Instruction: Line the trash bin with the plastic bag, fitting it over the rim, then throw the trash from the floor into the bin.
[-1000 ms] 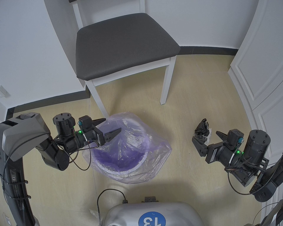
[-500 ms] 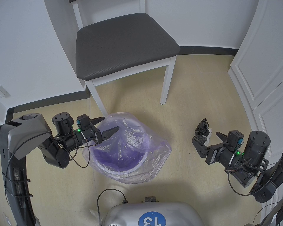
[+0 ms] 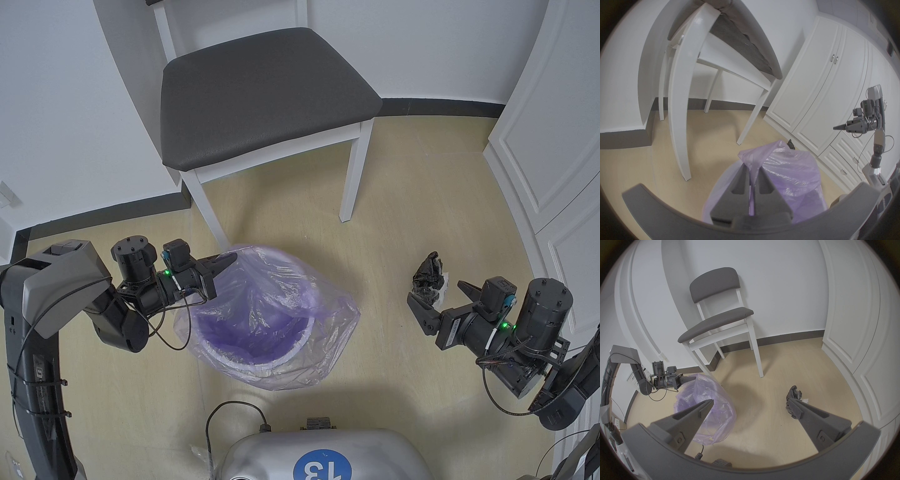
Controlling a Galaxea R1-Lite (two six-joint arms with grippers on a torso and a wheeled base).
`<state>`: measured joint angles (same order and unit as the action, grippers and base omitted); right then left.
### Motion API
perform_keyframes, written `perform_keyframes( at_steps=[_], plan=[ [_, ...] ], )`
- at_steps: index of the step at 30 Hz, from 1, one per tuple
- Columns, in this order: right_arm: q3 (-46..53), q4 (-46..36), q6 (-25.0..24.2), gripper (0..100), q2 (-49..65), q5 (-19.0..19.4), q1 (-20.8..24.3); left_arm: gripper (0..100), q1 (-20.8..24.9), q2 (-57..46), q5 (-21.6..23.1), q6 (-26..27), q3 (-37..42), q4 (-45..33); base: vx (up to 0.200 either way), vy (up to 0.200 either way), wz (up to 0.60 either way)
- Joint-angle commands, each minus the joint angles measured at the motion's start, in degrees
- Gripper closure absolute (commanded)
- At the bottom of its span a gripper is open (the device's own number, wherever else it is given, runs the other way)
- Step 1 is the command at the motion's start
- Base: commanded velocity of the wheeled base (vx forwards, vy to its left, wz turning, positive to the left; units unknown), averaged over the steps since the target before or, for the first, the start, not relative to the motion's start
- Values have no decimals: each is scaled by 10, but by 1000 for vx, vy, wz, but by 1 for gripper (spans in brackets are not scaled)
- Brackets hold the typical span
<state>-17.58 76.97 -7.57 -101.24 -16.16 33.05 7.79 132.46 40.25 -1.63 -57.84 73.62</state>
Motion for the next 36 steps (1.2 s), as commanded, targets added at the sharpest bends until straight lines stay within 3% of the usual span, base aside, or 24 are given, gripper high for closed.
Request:
perform_keyframes(
  at_steps=[1, 14, 23, 36],
  plan=[
    [0, 0, 0, 0, -6, 0, -1, 100, -2, 6, -3, -25, -36, 1, 0, 0, 0],
    [4, 3, 1, 0, -20, 0, 0, 100, -23, 61, -4, -52, -132, -11, 0, 0, 0],
    [8, 37, 3, 0, -54, 0, -1, 100, -31, 97, -7, -72, -235, -81, 0, 0, 0],
    [10, 42, 5, 0, -63, 0, -1, 100, -31, 127, -15, -72, -199, -51, 0, 0, 0]
  ],
)
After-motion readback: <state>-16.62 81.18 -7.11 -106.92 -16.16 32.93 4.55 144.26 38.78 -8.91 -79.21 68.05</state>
